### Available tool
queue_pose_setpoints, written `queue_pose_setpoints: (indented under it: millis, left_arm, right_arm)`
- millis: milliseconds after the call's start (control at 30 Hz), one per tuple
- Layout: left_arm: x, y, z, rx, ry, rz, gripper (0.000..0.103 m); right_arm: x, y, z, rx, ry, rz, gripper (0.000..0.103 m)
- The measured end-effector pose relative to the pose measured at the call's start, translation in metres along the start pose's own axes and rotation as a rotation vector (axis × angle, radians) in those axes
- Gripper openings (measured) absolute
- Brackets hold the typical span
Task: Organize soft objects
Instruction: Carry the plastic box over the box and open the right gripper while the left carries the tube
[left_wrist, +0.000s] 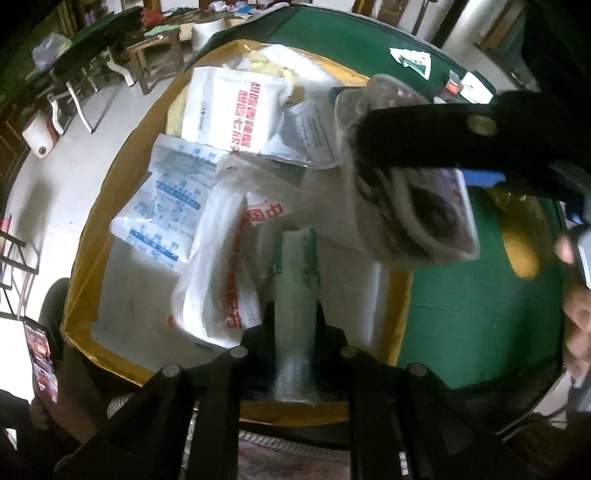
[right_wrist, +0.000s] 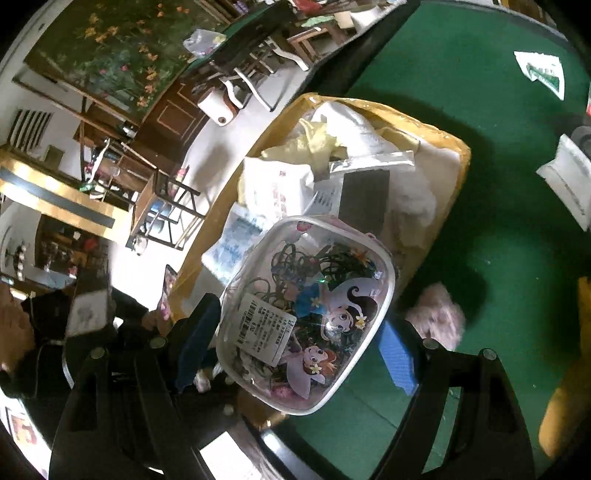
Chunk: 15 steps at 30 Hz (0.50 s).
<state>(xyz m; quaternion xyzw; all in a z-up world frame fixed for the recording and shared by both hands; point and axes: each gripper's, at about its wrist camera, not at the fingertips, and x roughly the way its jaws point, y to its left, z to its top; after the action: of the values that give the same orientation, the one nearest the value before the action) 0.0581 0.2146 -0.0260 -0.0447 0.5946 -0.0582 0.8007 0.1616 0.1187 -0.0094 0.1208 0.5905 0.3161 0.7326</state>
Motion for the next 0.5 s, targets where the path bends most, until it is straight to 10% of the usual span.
queue_pose_setpoints:
  millis: [300, 500]
  left_arm:
    - [-0.007, -0.007, -0.010, 0.015, -0.026, 0.038, 0.018]
    - [-0.008, -0.016, -0.016, 0.017, -0.035, 0.044, 0.040]
  right_arm:
    - [0.022, -0.012, 0.016, 0.100, -0.013, 0.019, 0.084]
    - [0.016, -0.014, 0.010, 0.125, -0.022, 0.086, 0.085]
